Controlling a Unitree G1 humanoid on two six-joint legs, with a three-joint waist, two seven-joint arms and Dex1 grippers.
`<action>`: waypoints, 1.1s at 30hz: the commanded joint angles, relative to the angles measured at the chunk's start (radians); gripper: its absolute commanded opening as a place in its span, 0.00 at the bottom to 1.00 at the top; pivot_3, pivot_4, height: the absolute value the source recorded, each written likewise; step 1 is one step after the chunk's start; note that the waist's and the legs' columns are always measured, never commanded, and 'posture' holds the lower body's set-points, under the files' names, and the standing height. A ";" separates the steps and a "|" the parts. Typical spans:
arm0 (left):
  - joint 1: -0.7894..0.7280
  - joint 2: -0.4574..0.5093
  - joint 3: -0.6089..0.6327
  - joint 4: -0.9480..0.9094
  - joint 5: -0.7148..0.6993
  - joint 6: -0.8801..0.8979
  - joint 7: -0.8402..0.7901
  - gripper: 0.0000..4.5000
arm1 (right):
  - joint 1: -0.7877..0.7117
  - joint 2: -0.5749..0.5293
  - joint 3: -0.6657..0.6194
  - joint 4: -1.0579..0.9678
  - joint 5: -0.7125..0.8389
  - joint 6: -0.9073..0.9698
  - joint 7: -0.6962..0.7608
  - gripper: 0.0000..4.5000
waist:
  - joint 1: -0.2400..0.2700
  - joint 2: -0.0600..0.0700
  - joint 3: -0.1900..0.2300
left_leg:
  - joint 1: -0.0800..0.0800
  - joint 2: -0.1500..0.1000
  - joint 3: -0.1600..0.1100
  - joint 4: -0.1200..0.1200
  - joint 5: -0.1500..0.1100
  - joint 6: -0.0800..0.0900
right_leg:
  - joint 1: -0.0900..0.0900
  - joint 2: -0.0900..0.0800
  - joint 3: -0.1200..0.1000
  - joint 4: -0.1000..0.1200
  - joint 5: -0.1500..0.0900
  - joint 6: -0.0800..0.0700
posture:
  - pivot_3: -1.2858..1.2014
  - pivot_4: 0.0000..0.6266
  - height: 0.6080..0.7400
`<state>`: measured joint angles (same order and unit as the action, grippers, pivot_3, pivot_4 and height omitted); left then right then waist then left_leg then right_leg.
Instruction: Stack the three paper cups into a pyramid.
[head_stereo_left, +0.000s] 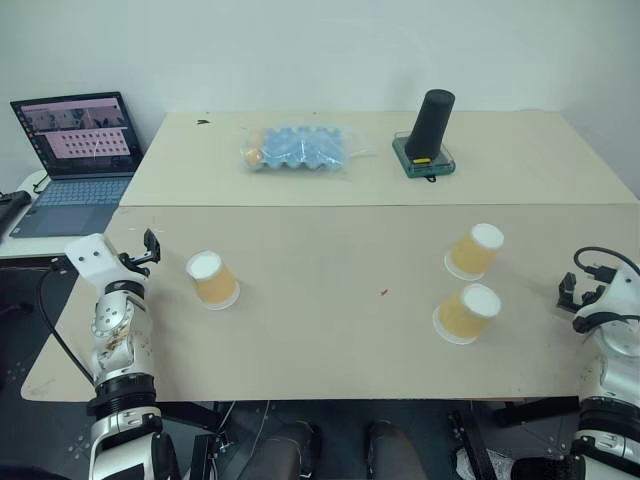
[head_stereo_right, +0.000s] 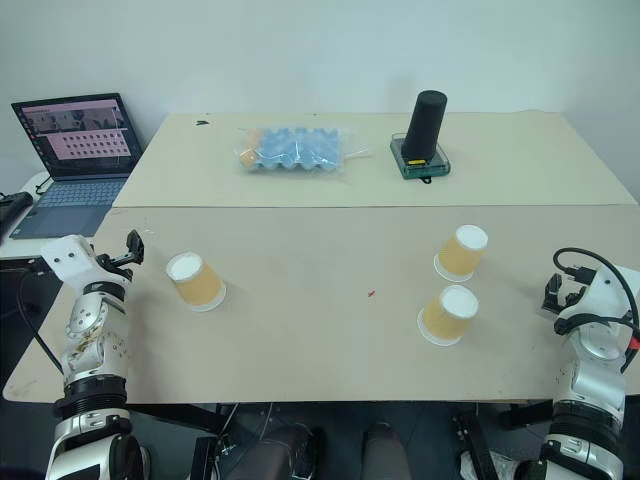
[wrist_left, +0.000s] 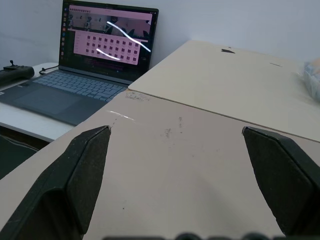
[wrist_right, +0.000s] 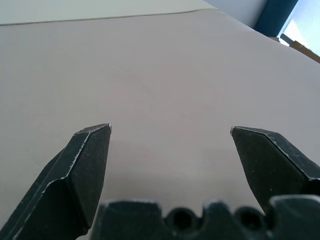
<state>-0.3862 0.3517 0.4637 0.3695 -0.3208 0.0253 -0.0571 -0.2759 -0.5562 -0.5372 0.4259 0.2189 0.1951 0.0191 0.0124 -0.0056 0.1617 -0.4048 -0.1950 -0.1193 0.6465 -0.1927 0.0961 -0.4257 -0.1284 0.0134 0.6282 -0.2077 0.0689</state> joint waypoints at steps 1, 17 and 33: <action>-0.030 0.039 0.040 -0.048 -0.036 -0.015 -0.012 1.00 | -0.005 -0.021 -0.022 -0.033 0.003 -0.032 -0.006 0.99 | 0.000 0.000 0.000 | 0.000 0.000 0.000 0.000 0.000 0.000 | 0.000 0.000 0.000 0.000 0.000 0.000 | 0.52 0.24 1.00; 0.090 0.369 -0.303 -0.817 -0.521 0.580 -0.615 1.00 | 0.037 -0.042 -0.054 -0.096 0.017 -0.007 0.008 0.99 | -0.022 0.002 -0.001 | 0.005 0.001 0.009 -0.005 0.001 -0.001 | 0.001 0.001 0.009 -0.002 0.000 0.001 | 0.52 0.24 1.00; 0.171 0.397 -0.366 -0.835 -0.353 0.495 -0.756 1.00 | 0.649 -0.367 -0.164 -0.672 0.376 0.232 0.931 0.99 | -0.001 0.007 0.001 | 0.005 0.013 0.011 -0.008 -0.004 0.000 | 0.001 0.011 0.012 -0.006 0.000 -0.002 | 0.52 0.24 1.00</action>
<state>-0.2006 0.7510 0.0816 -0.4352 -0.6705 0.5296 -0.8097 0.3514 -0.9018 -0.6557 -0.1346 0.5268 0.4041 0.8574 0.0119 0.0015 0.1632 -0.3997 -0.1807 -0.1082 0.6386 -0.1977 0.0952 -0.4241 -0.1154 0.0258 0.6208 -0.2079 0.0669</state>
